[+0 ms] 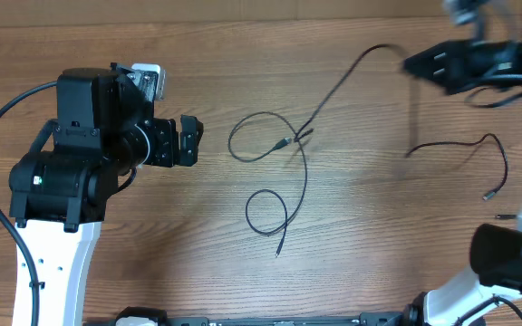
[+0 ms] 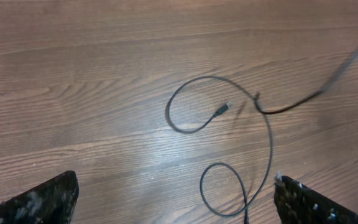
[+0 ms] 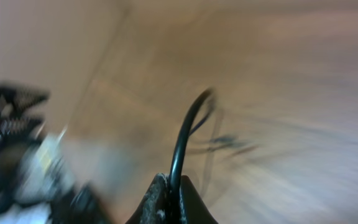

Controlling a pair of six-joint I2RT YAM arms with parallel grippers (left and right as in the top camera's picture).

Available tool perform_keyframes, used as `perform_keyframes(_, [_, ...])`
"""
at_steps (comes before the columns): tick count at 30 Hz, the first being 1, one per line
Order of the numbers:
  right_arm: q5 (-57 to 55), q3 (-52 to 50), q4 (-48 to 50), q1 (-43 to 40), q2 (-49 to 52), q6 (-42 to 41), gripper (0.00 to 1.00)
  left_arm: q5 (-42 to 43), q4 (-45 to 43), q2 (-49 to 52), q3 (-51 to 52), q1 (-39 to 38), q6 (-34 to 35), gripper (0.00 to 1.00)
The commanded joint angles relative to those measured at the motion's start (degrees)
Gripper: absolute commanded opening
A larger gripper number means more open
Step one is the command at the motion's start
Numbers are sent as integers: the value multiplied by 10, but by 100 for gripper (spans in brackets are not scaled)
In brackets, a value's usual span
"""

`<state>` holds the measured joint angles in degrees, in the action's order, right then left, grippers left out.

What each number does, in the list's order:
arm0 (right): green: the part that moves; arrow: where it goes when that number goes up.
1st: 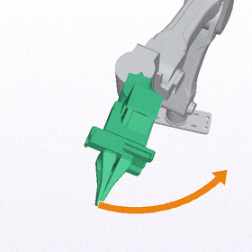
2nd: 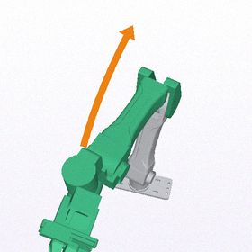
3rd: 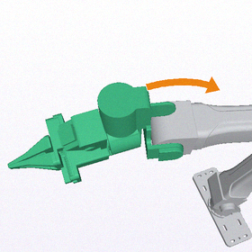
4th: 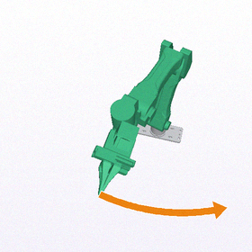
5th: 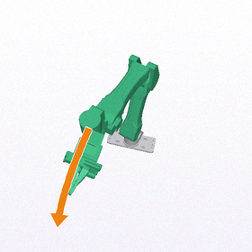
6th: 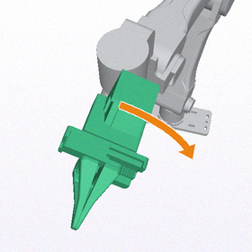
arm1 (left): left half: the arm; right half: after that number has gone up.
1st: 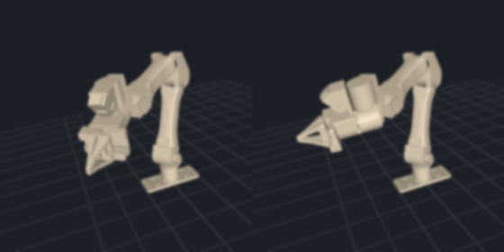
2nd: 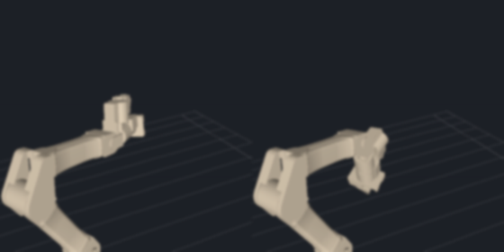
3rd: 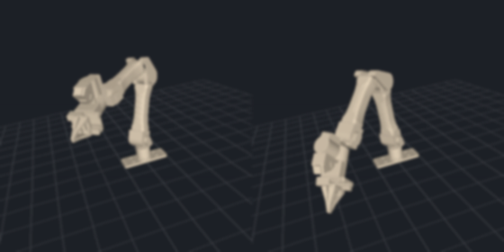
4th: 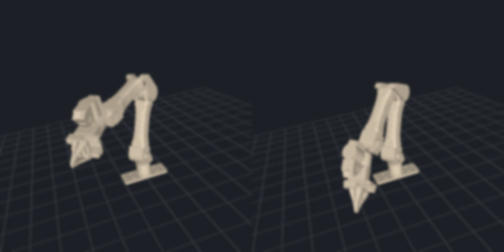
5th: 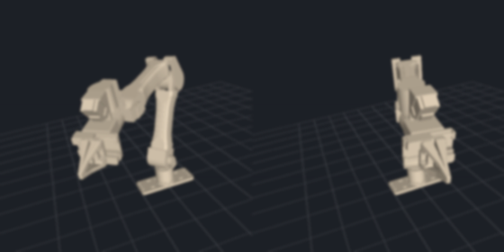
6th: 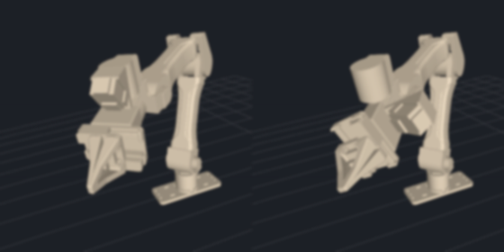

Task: Untangle cables

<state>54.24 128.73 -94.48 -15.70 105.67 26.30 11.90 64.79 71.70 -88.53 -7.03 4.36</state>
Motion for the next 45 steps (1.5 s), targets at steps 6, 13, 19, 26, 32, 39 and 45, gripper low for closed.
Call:
perform_keyframes(6, [-25, 34, 53, -222, -17, -129, 4, -1, -1, 3, -5, -1, 3, 100])
perform_keyframes(13, [-9, 34, 63, -359, -17, -130, 4, -1, -1, 3, -5, -1, 3, 99])
perform_keyframes(19, [85, 34, 41, -391, -17, -85, 4, -1, -1, 3, -5, -1, 3, 100])
perform_keyframes(26, [122, 34, 132, -391, -17, -133, 4, -1, -1, 3, -5, -1, 3, 100])
perform_keyframes(32, [-65, 34, 197, -407, -17, -313, 4, -1, -1, 3, -5, -1, 3, 100])
perform_keyframes(39, [-356, 33, 198, -422, -17, -403, 4, -1, -1, 3, -5, -1, 3, 100])
perform_keyframes(45, [-421, 33, 165, -423, -17, -446, 37, -1, -1, 3, -5, -1, 3, 100])
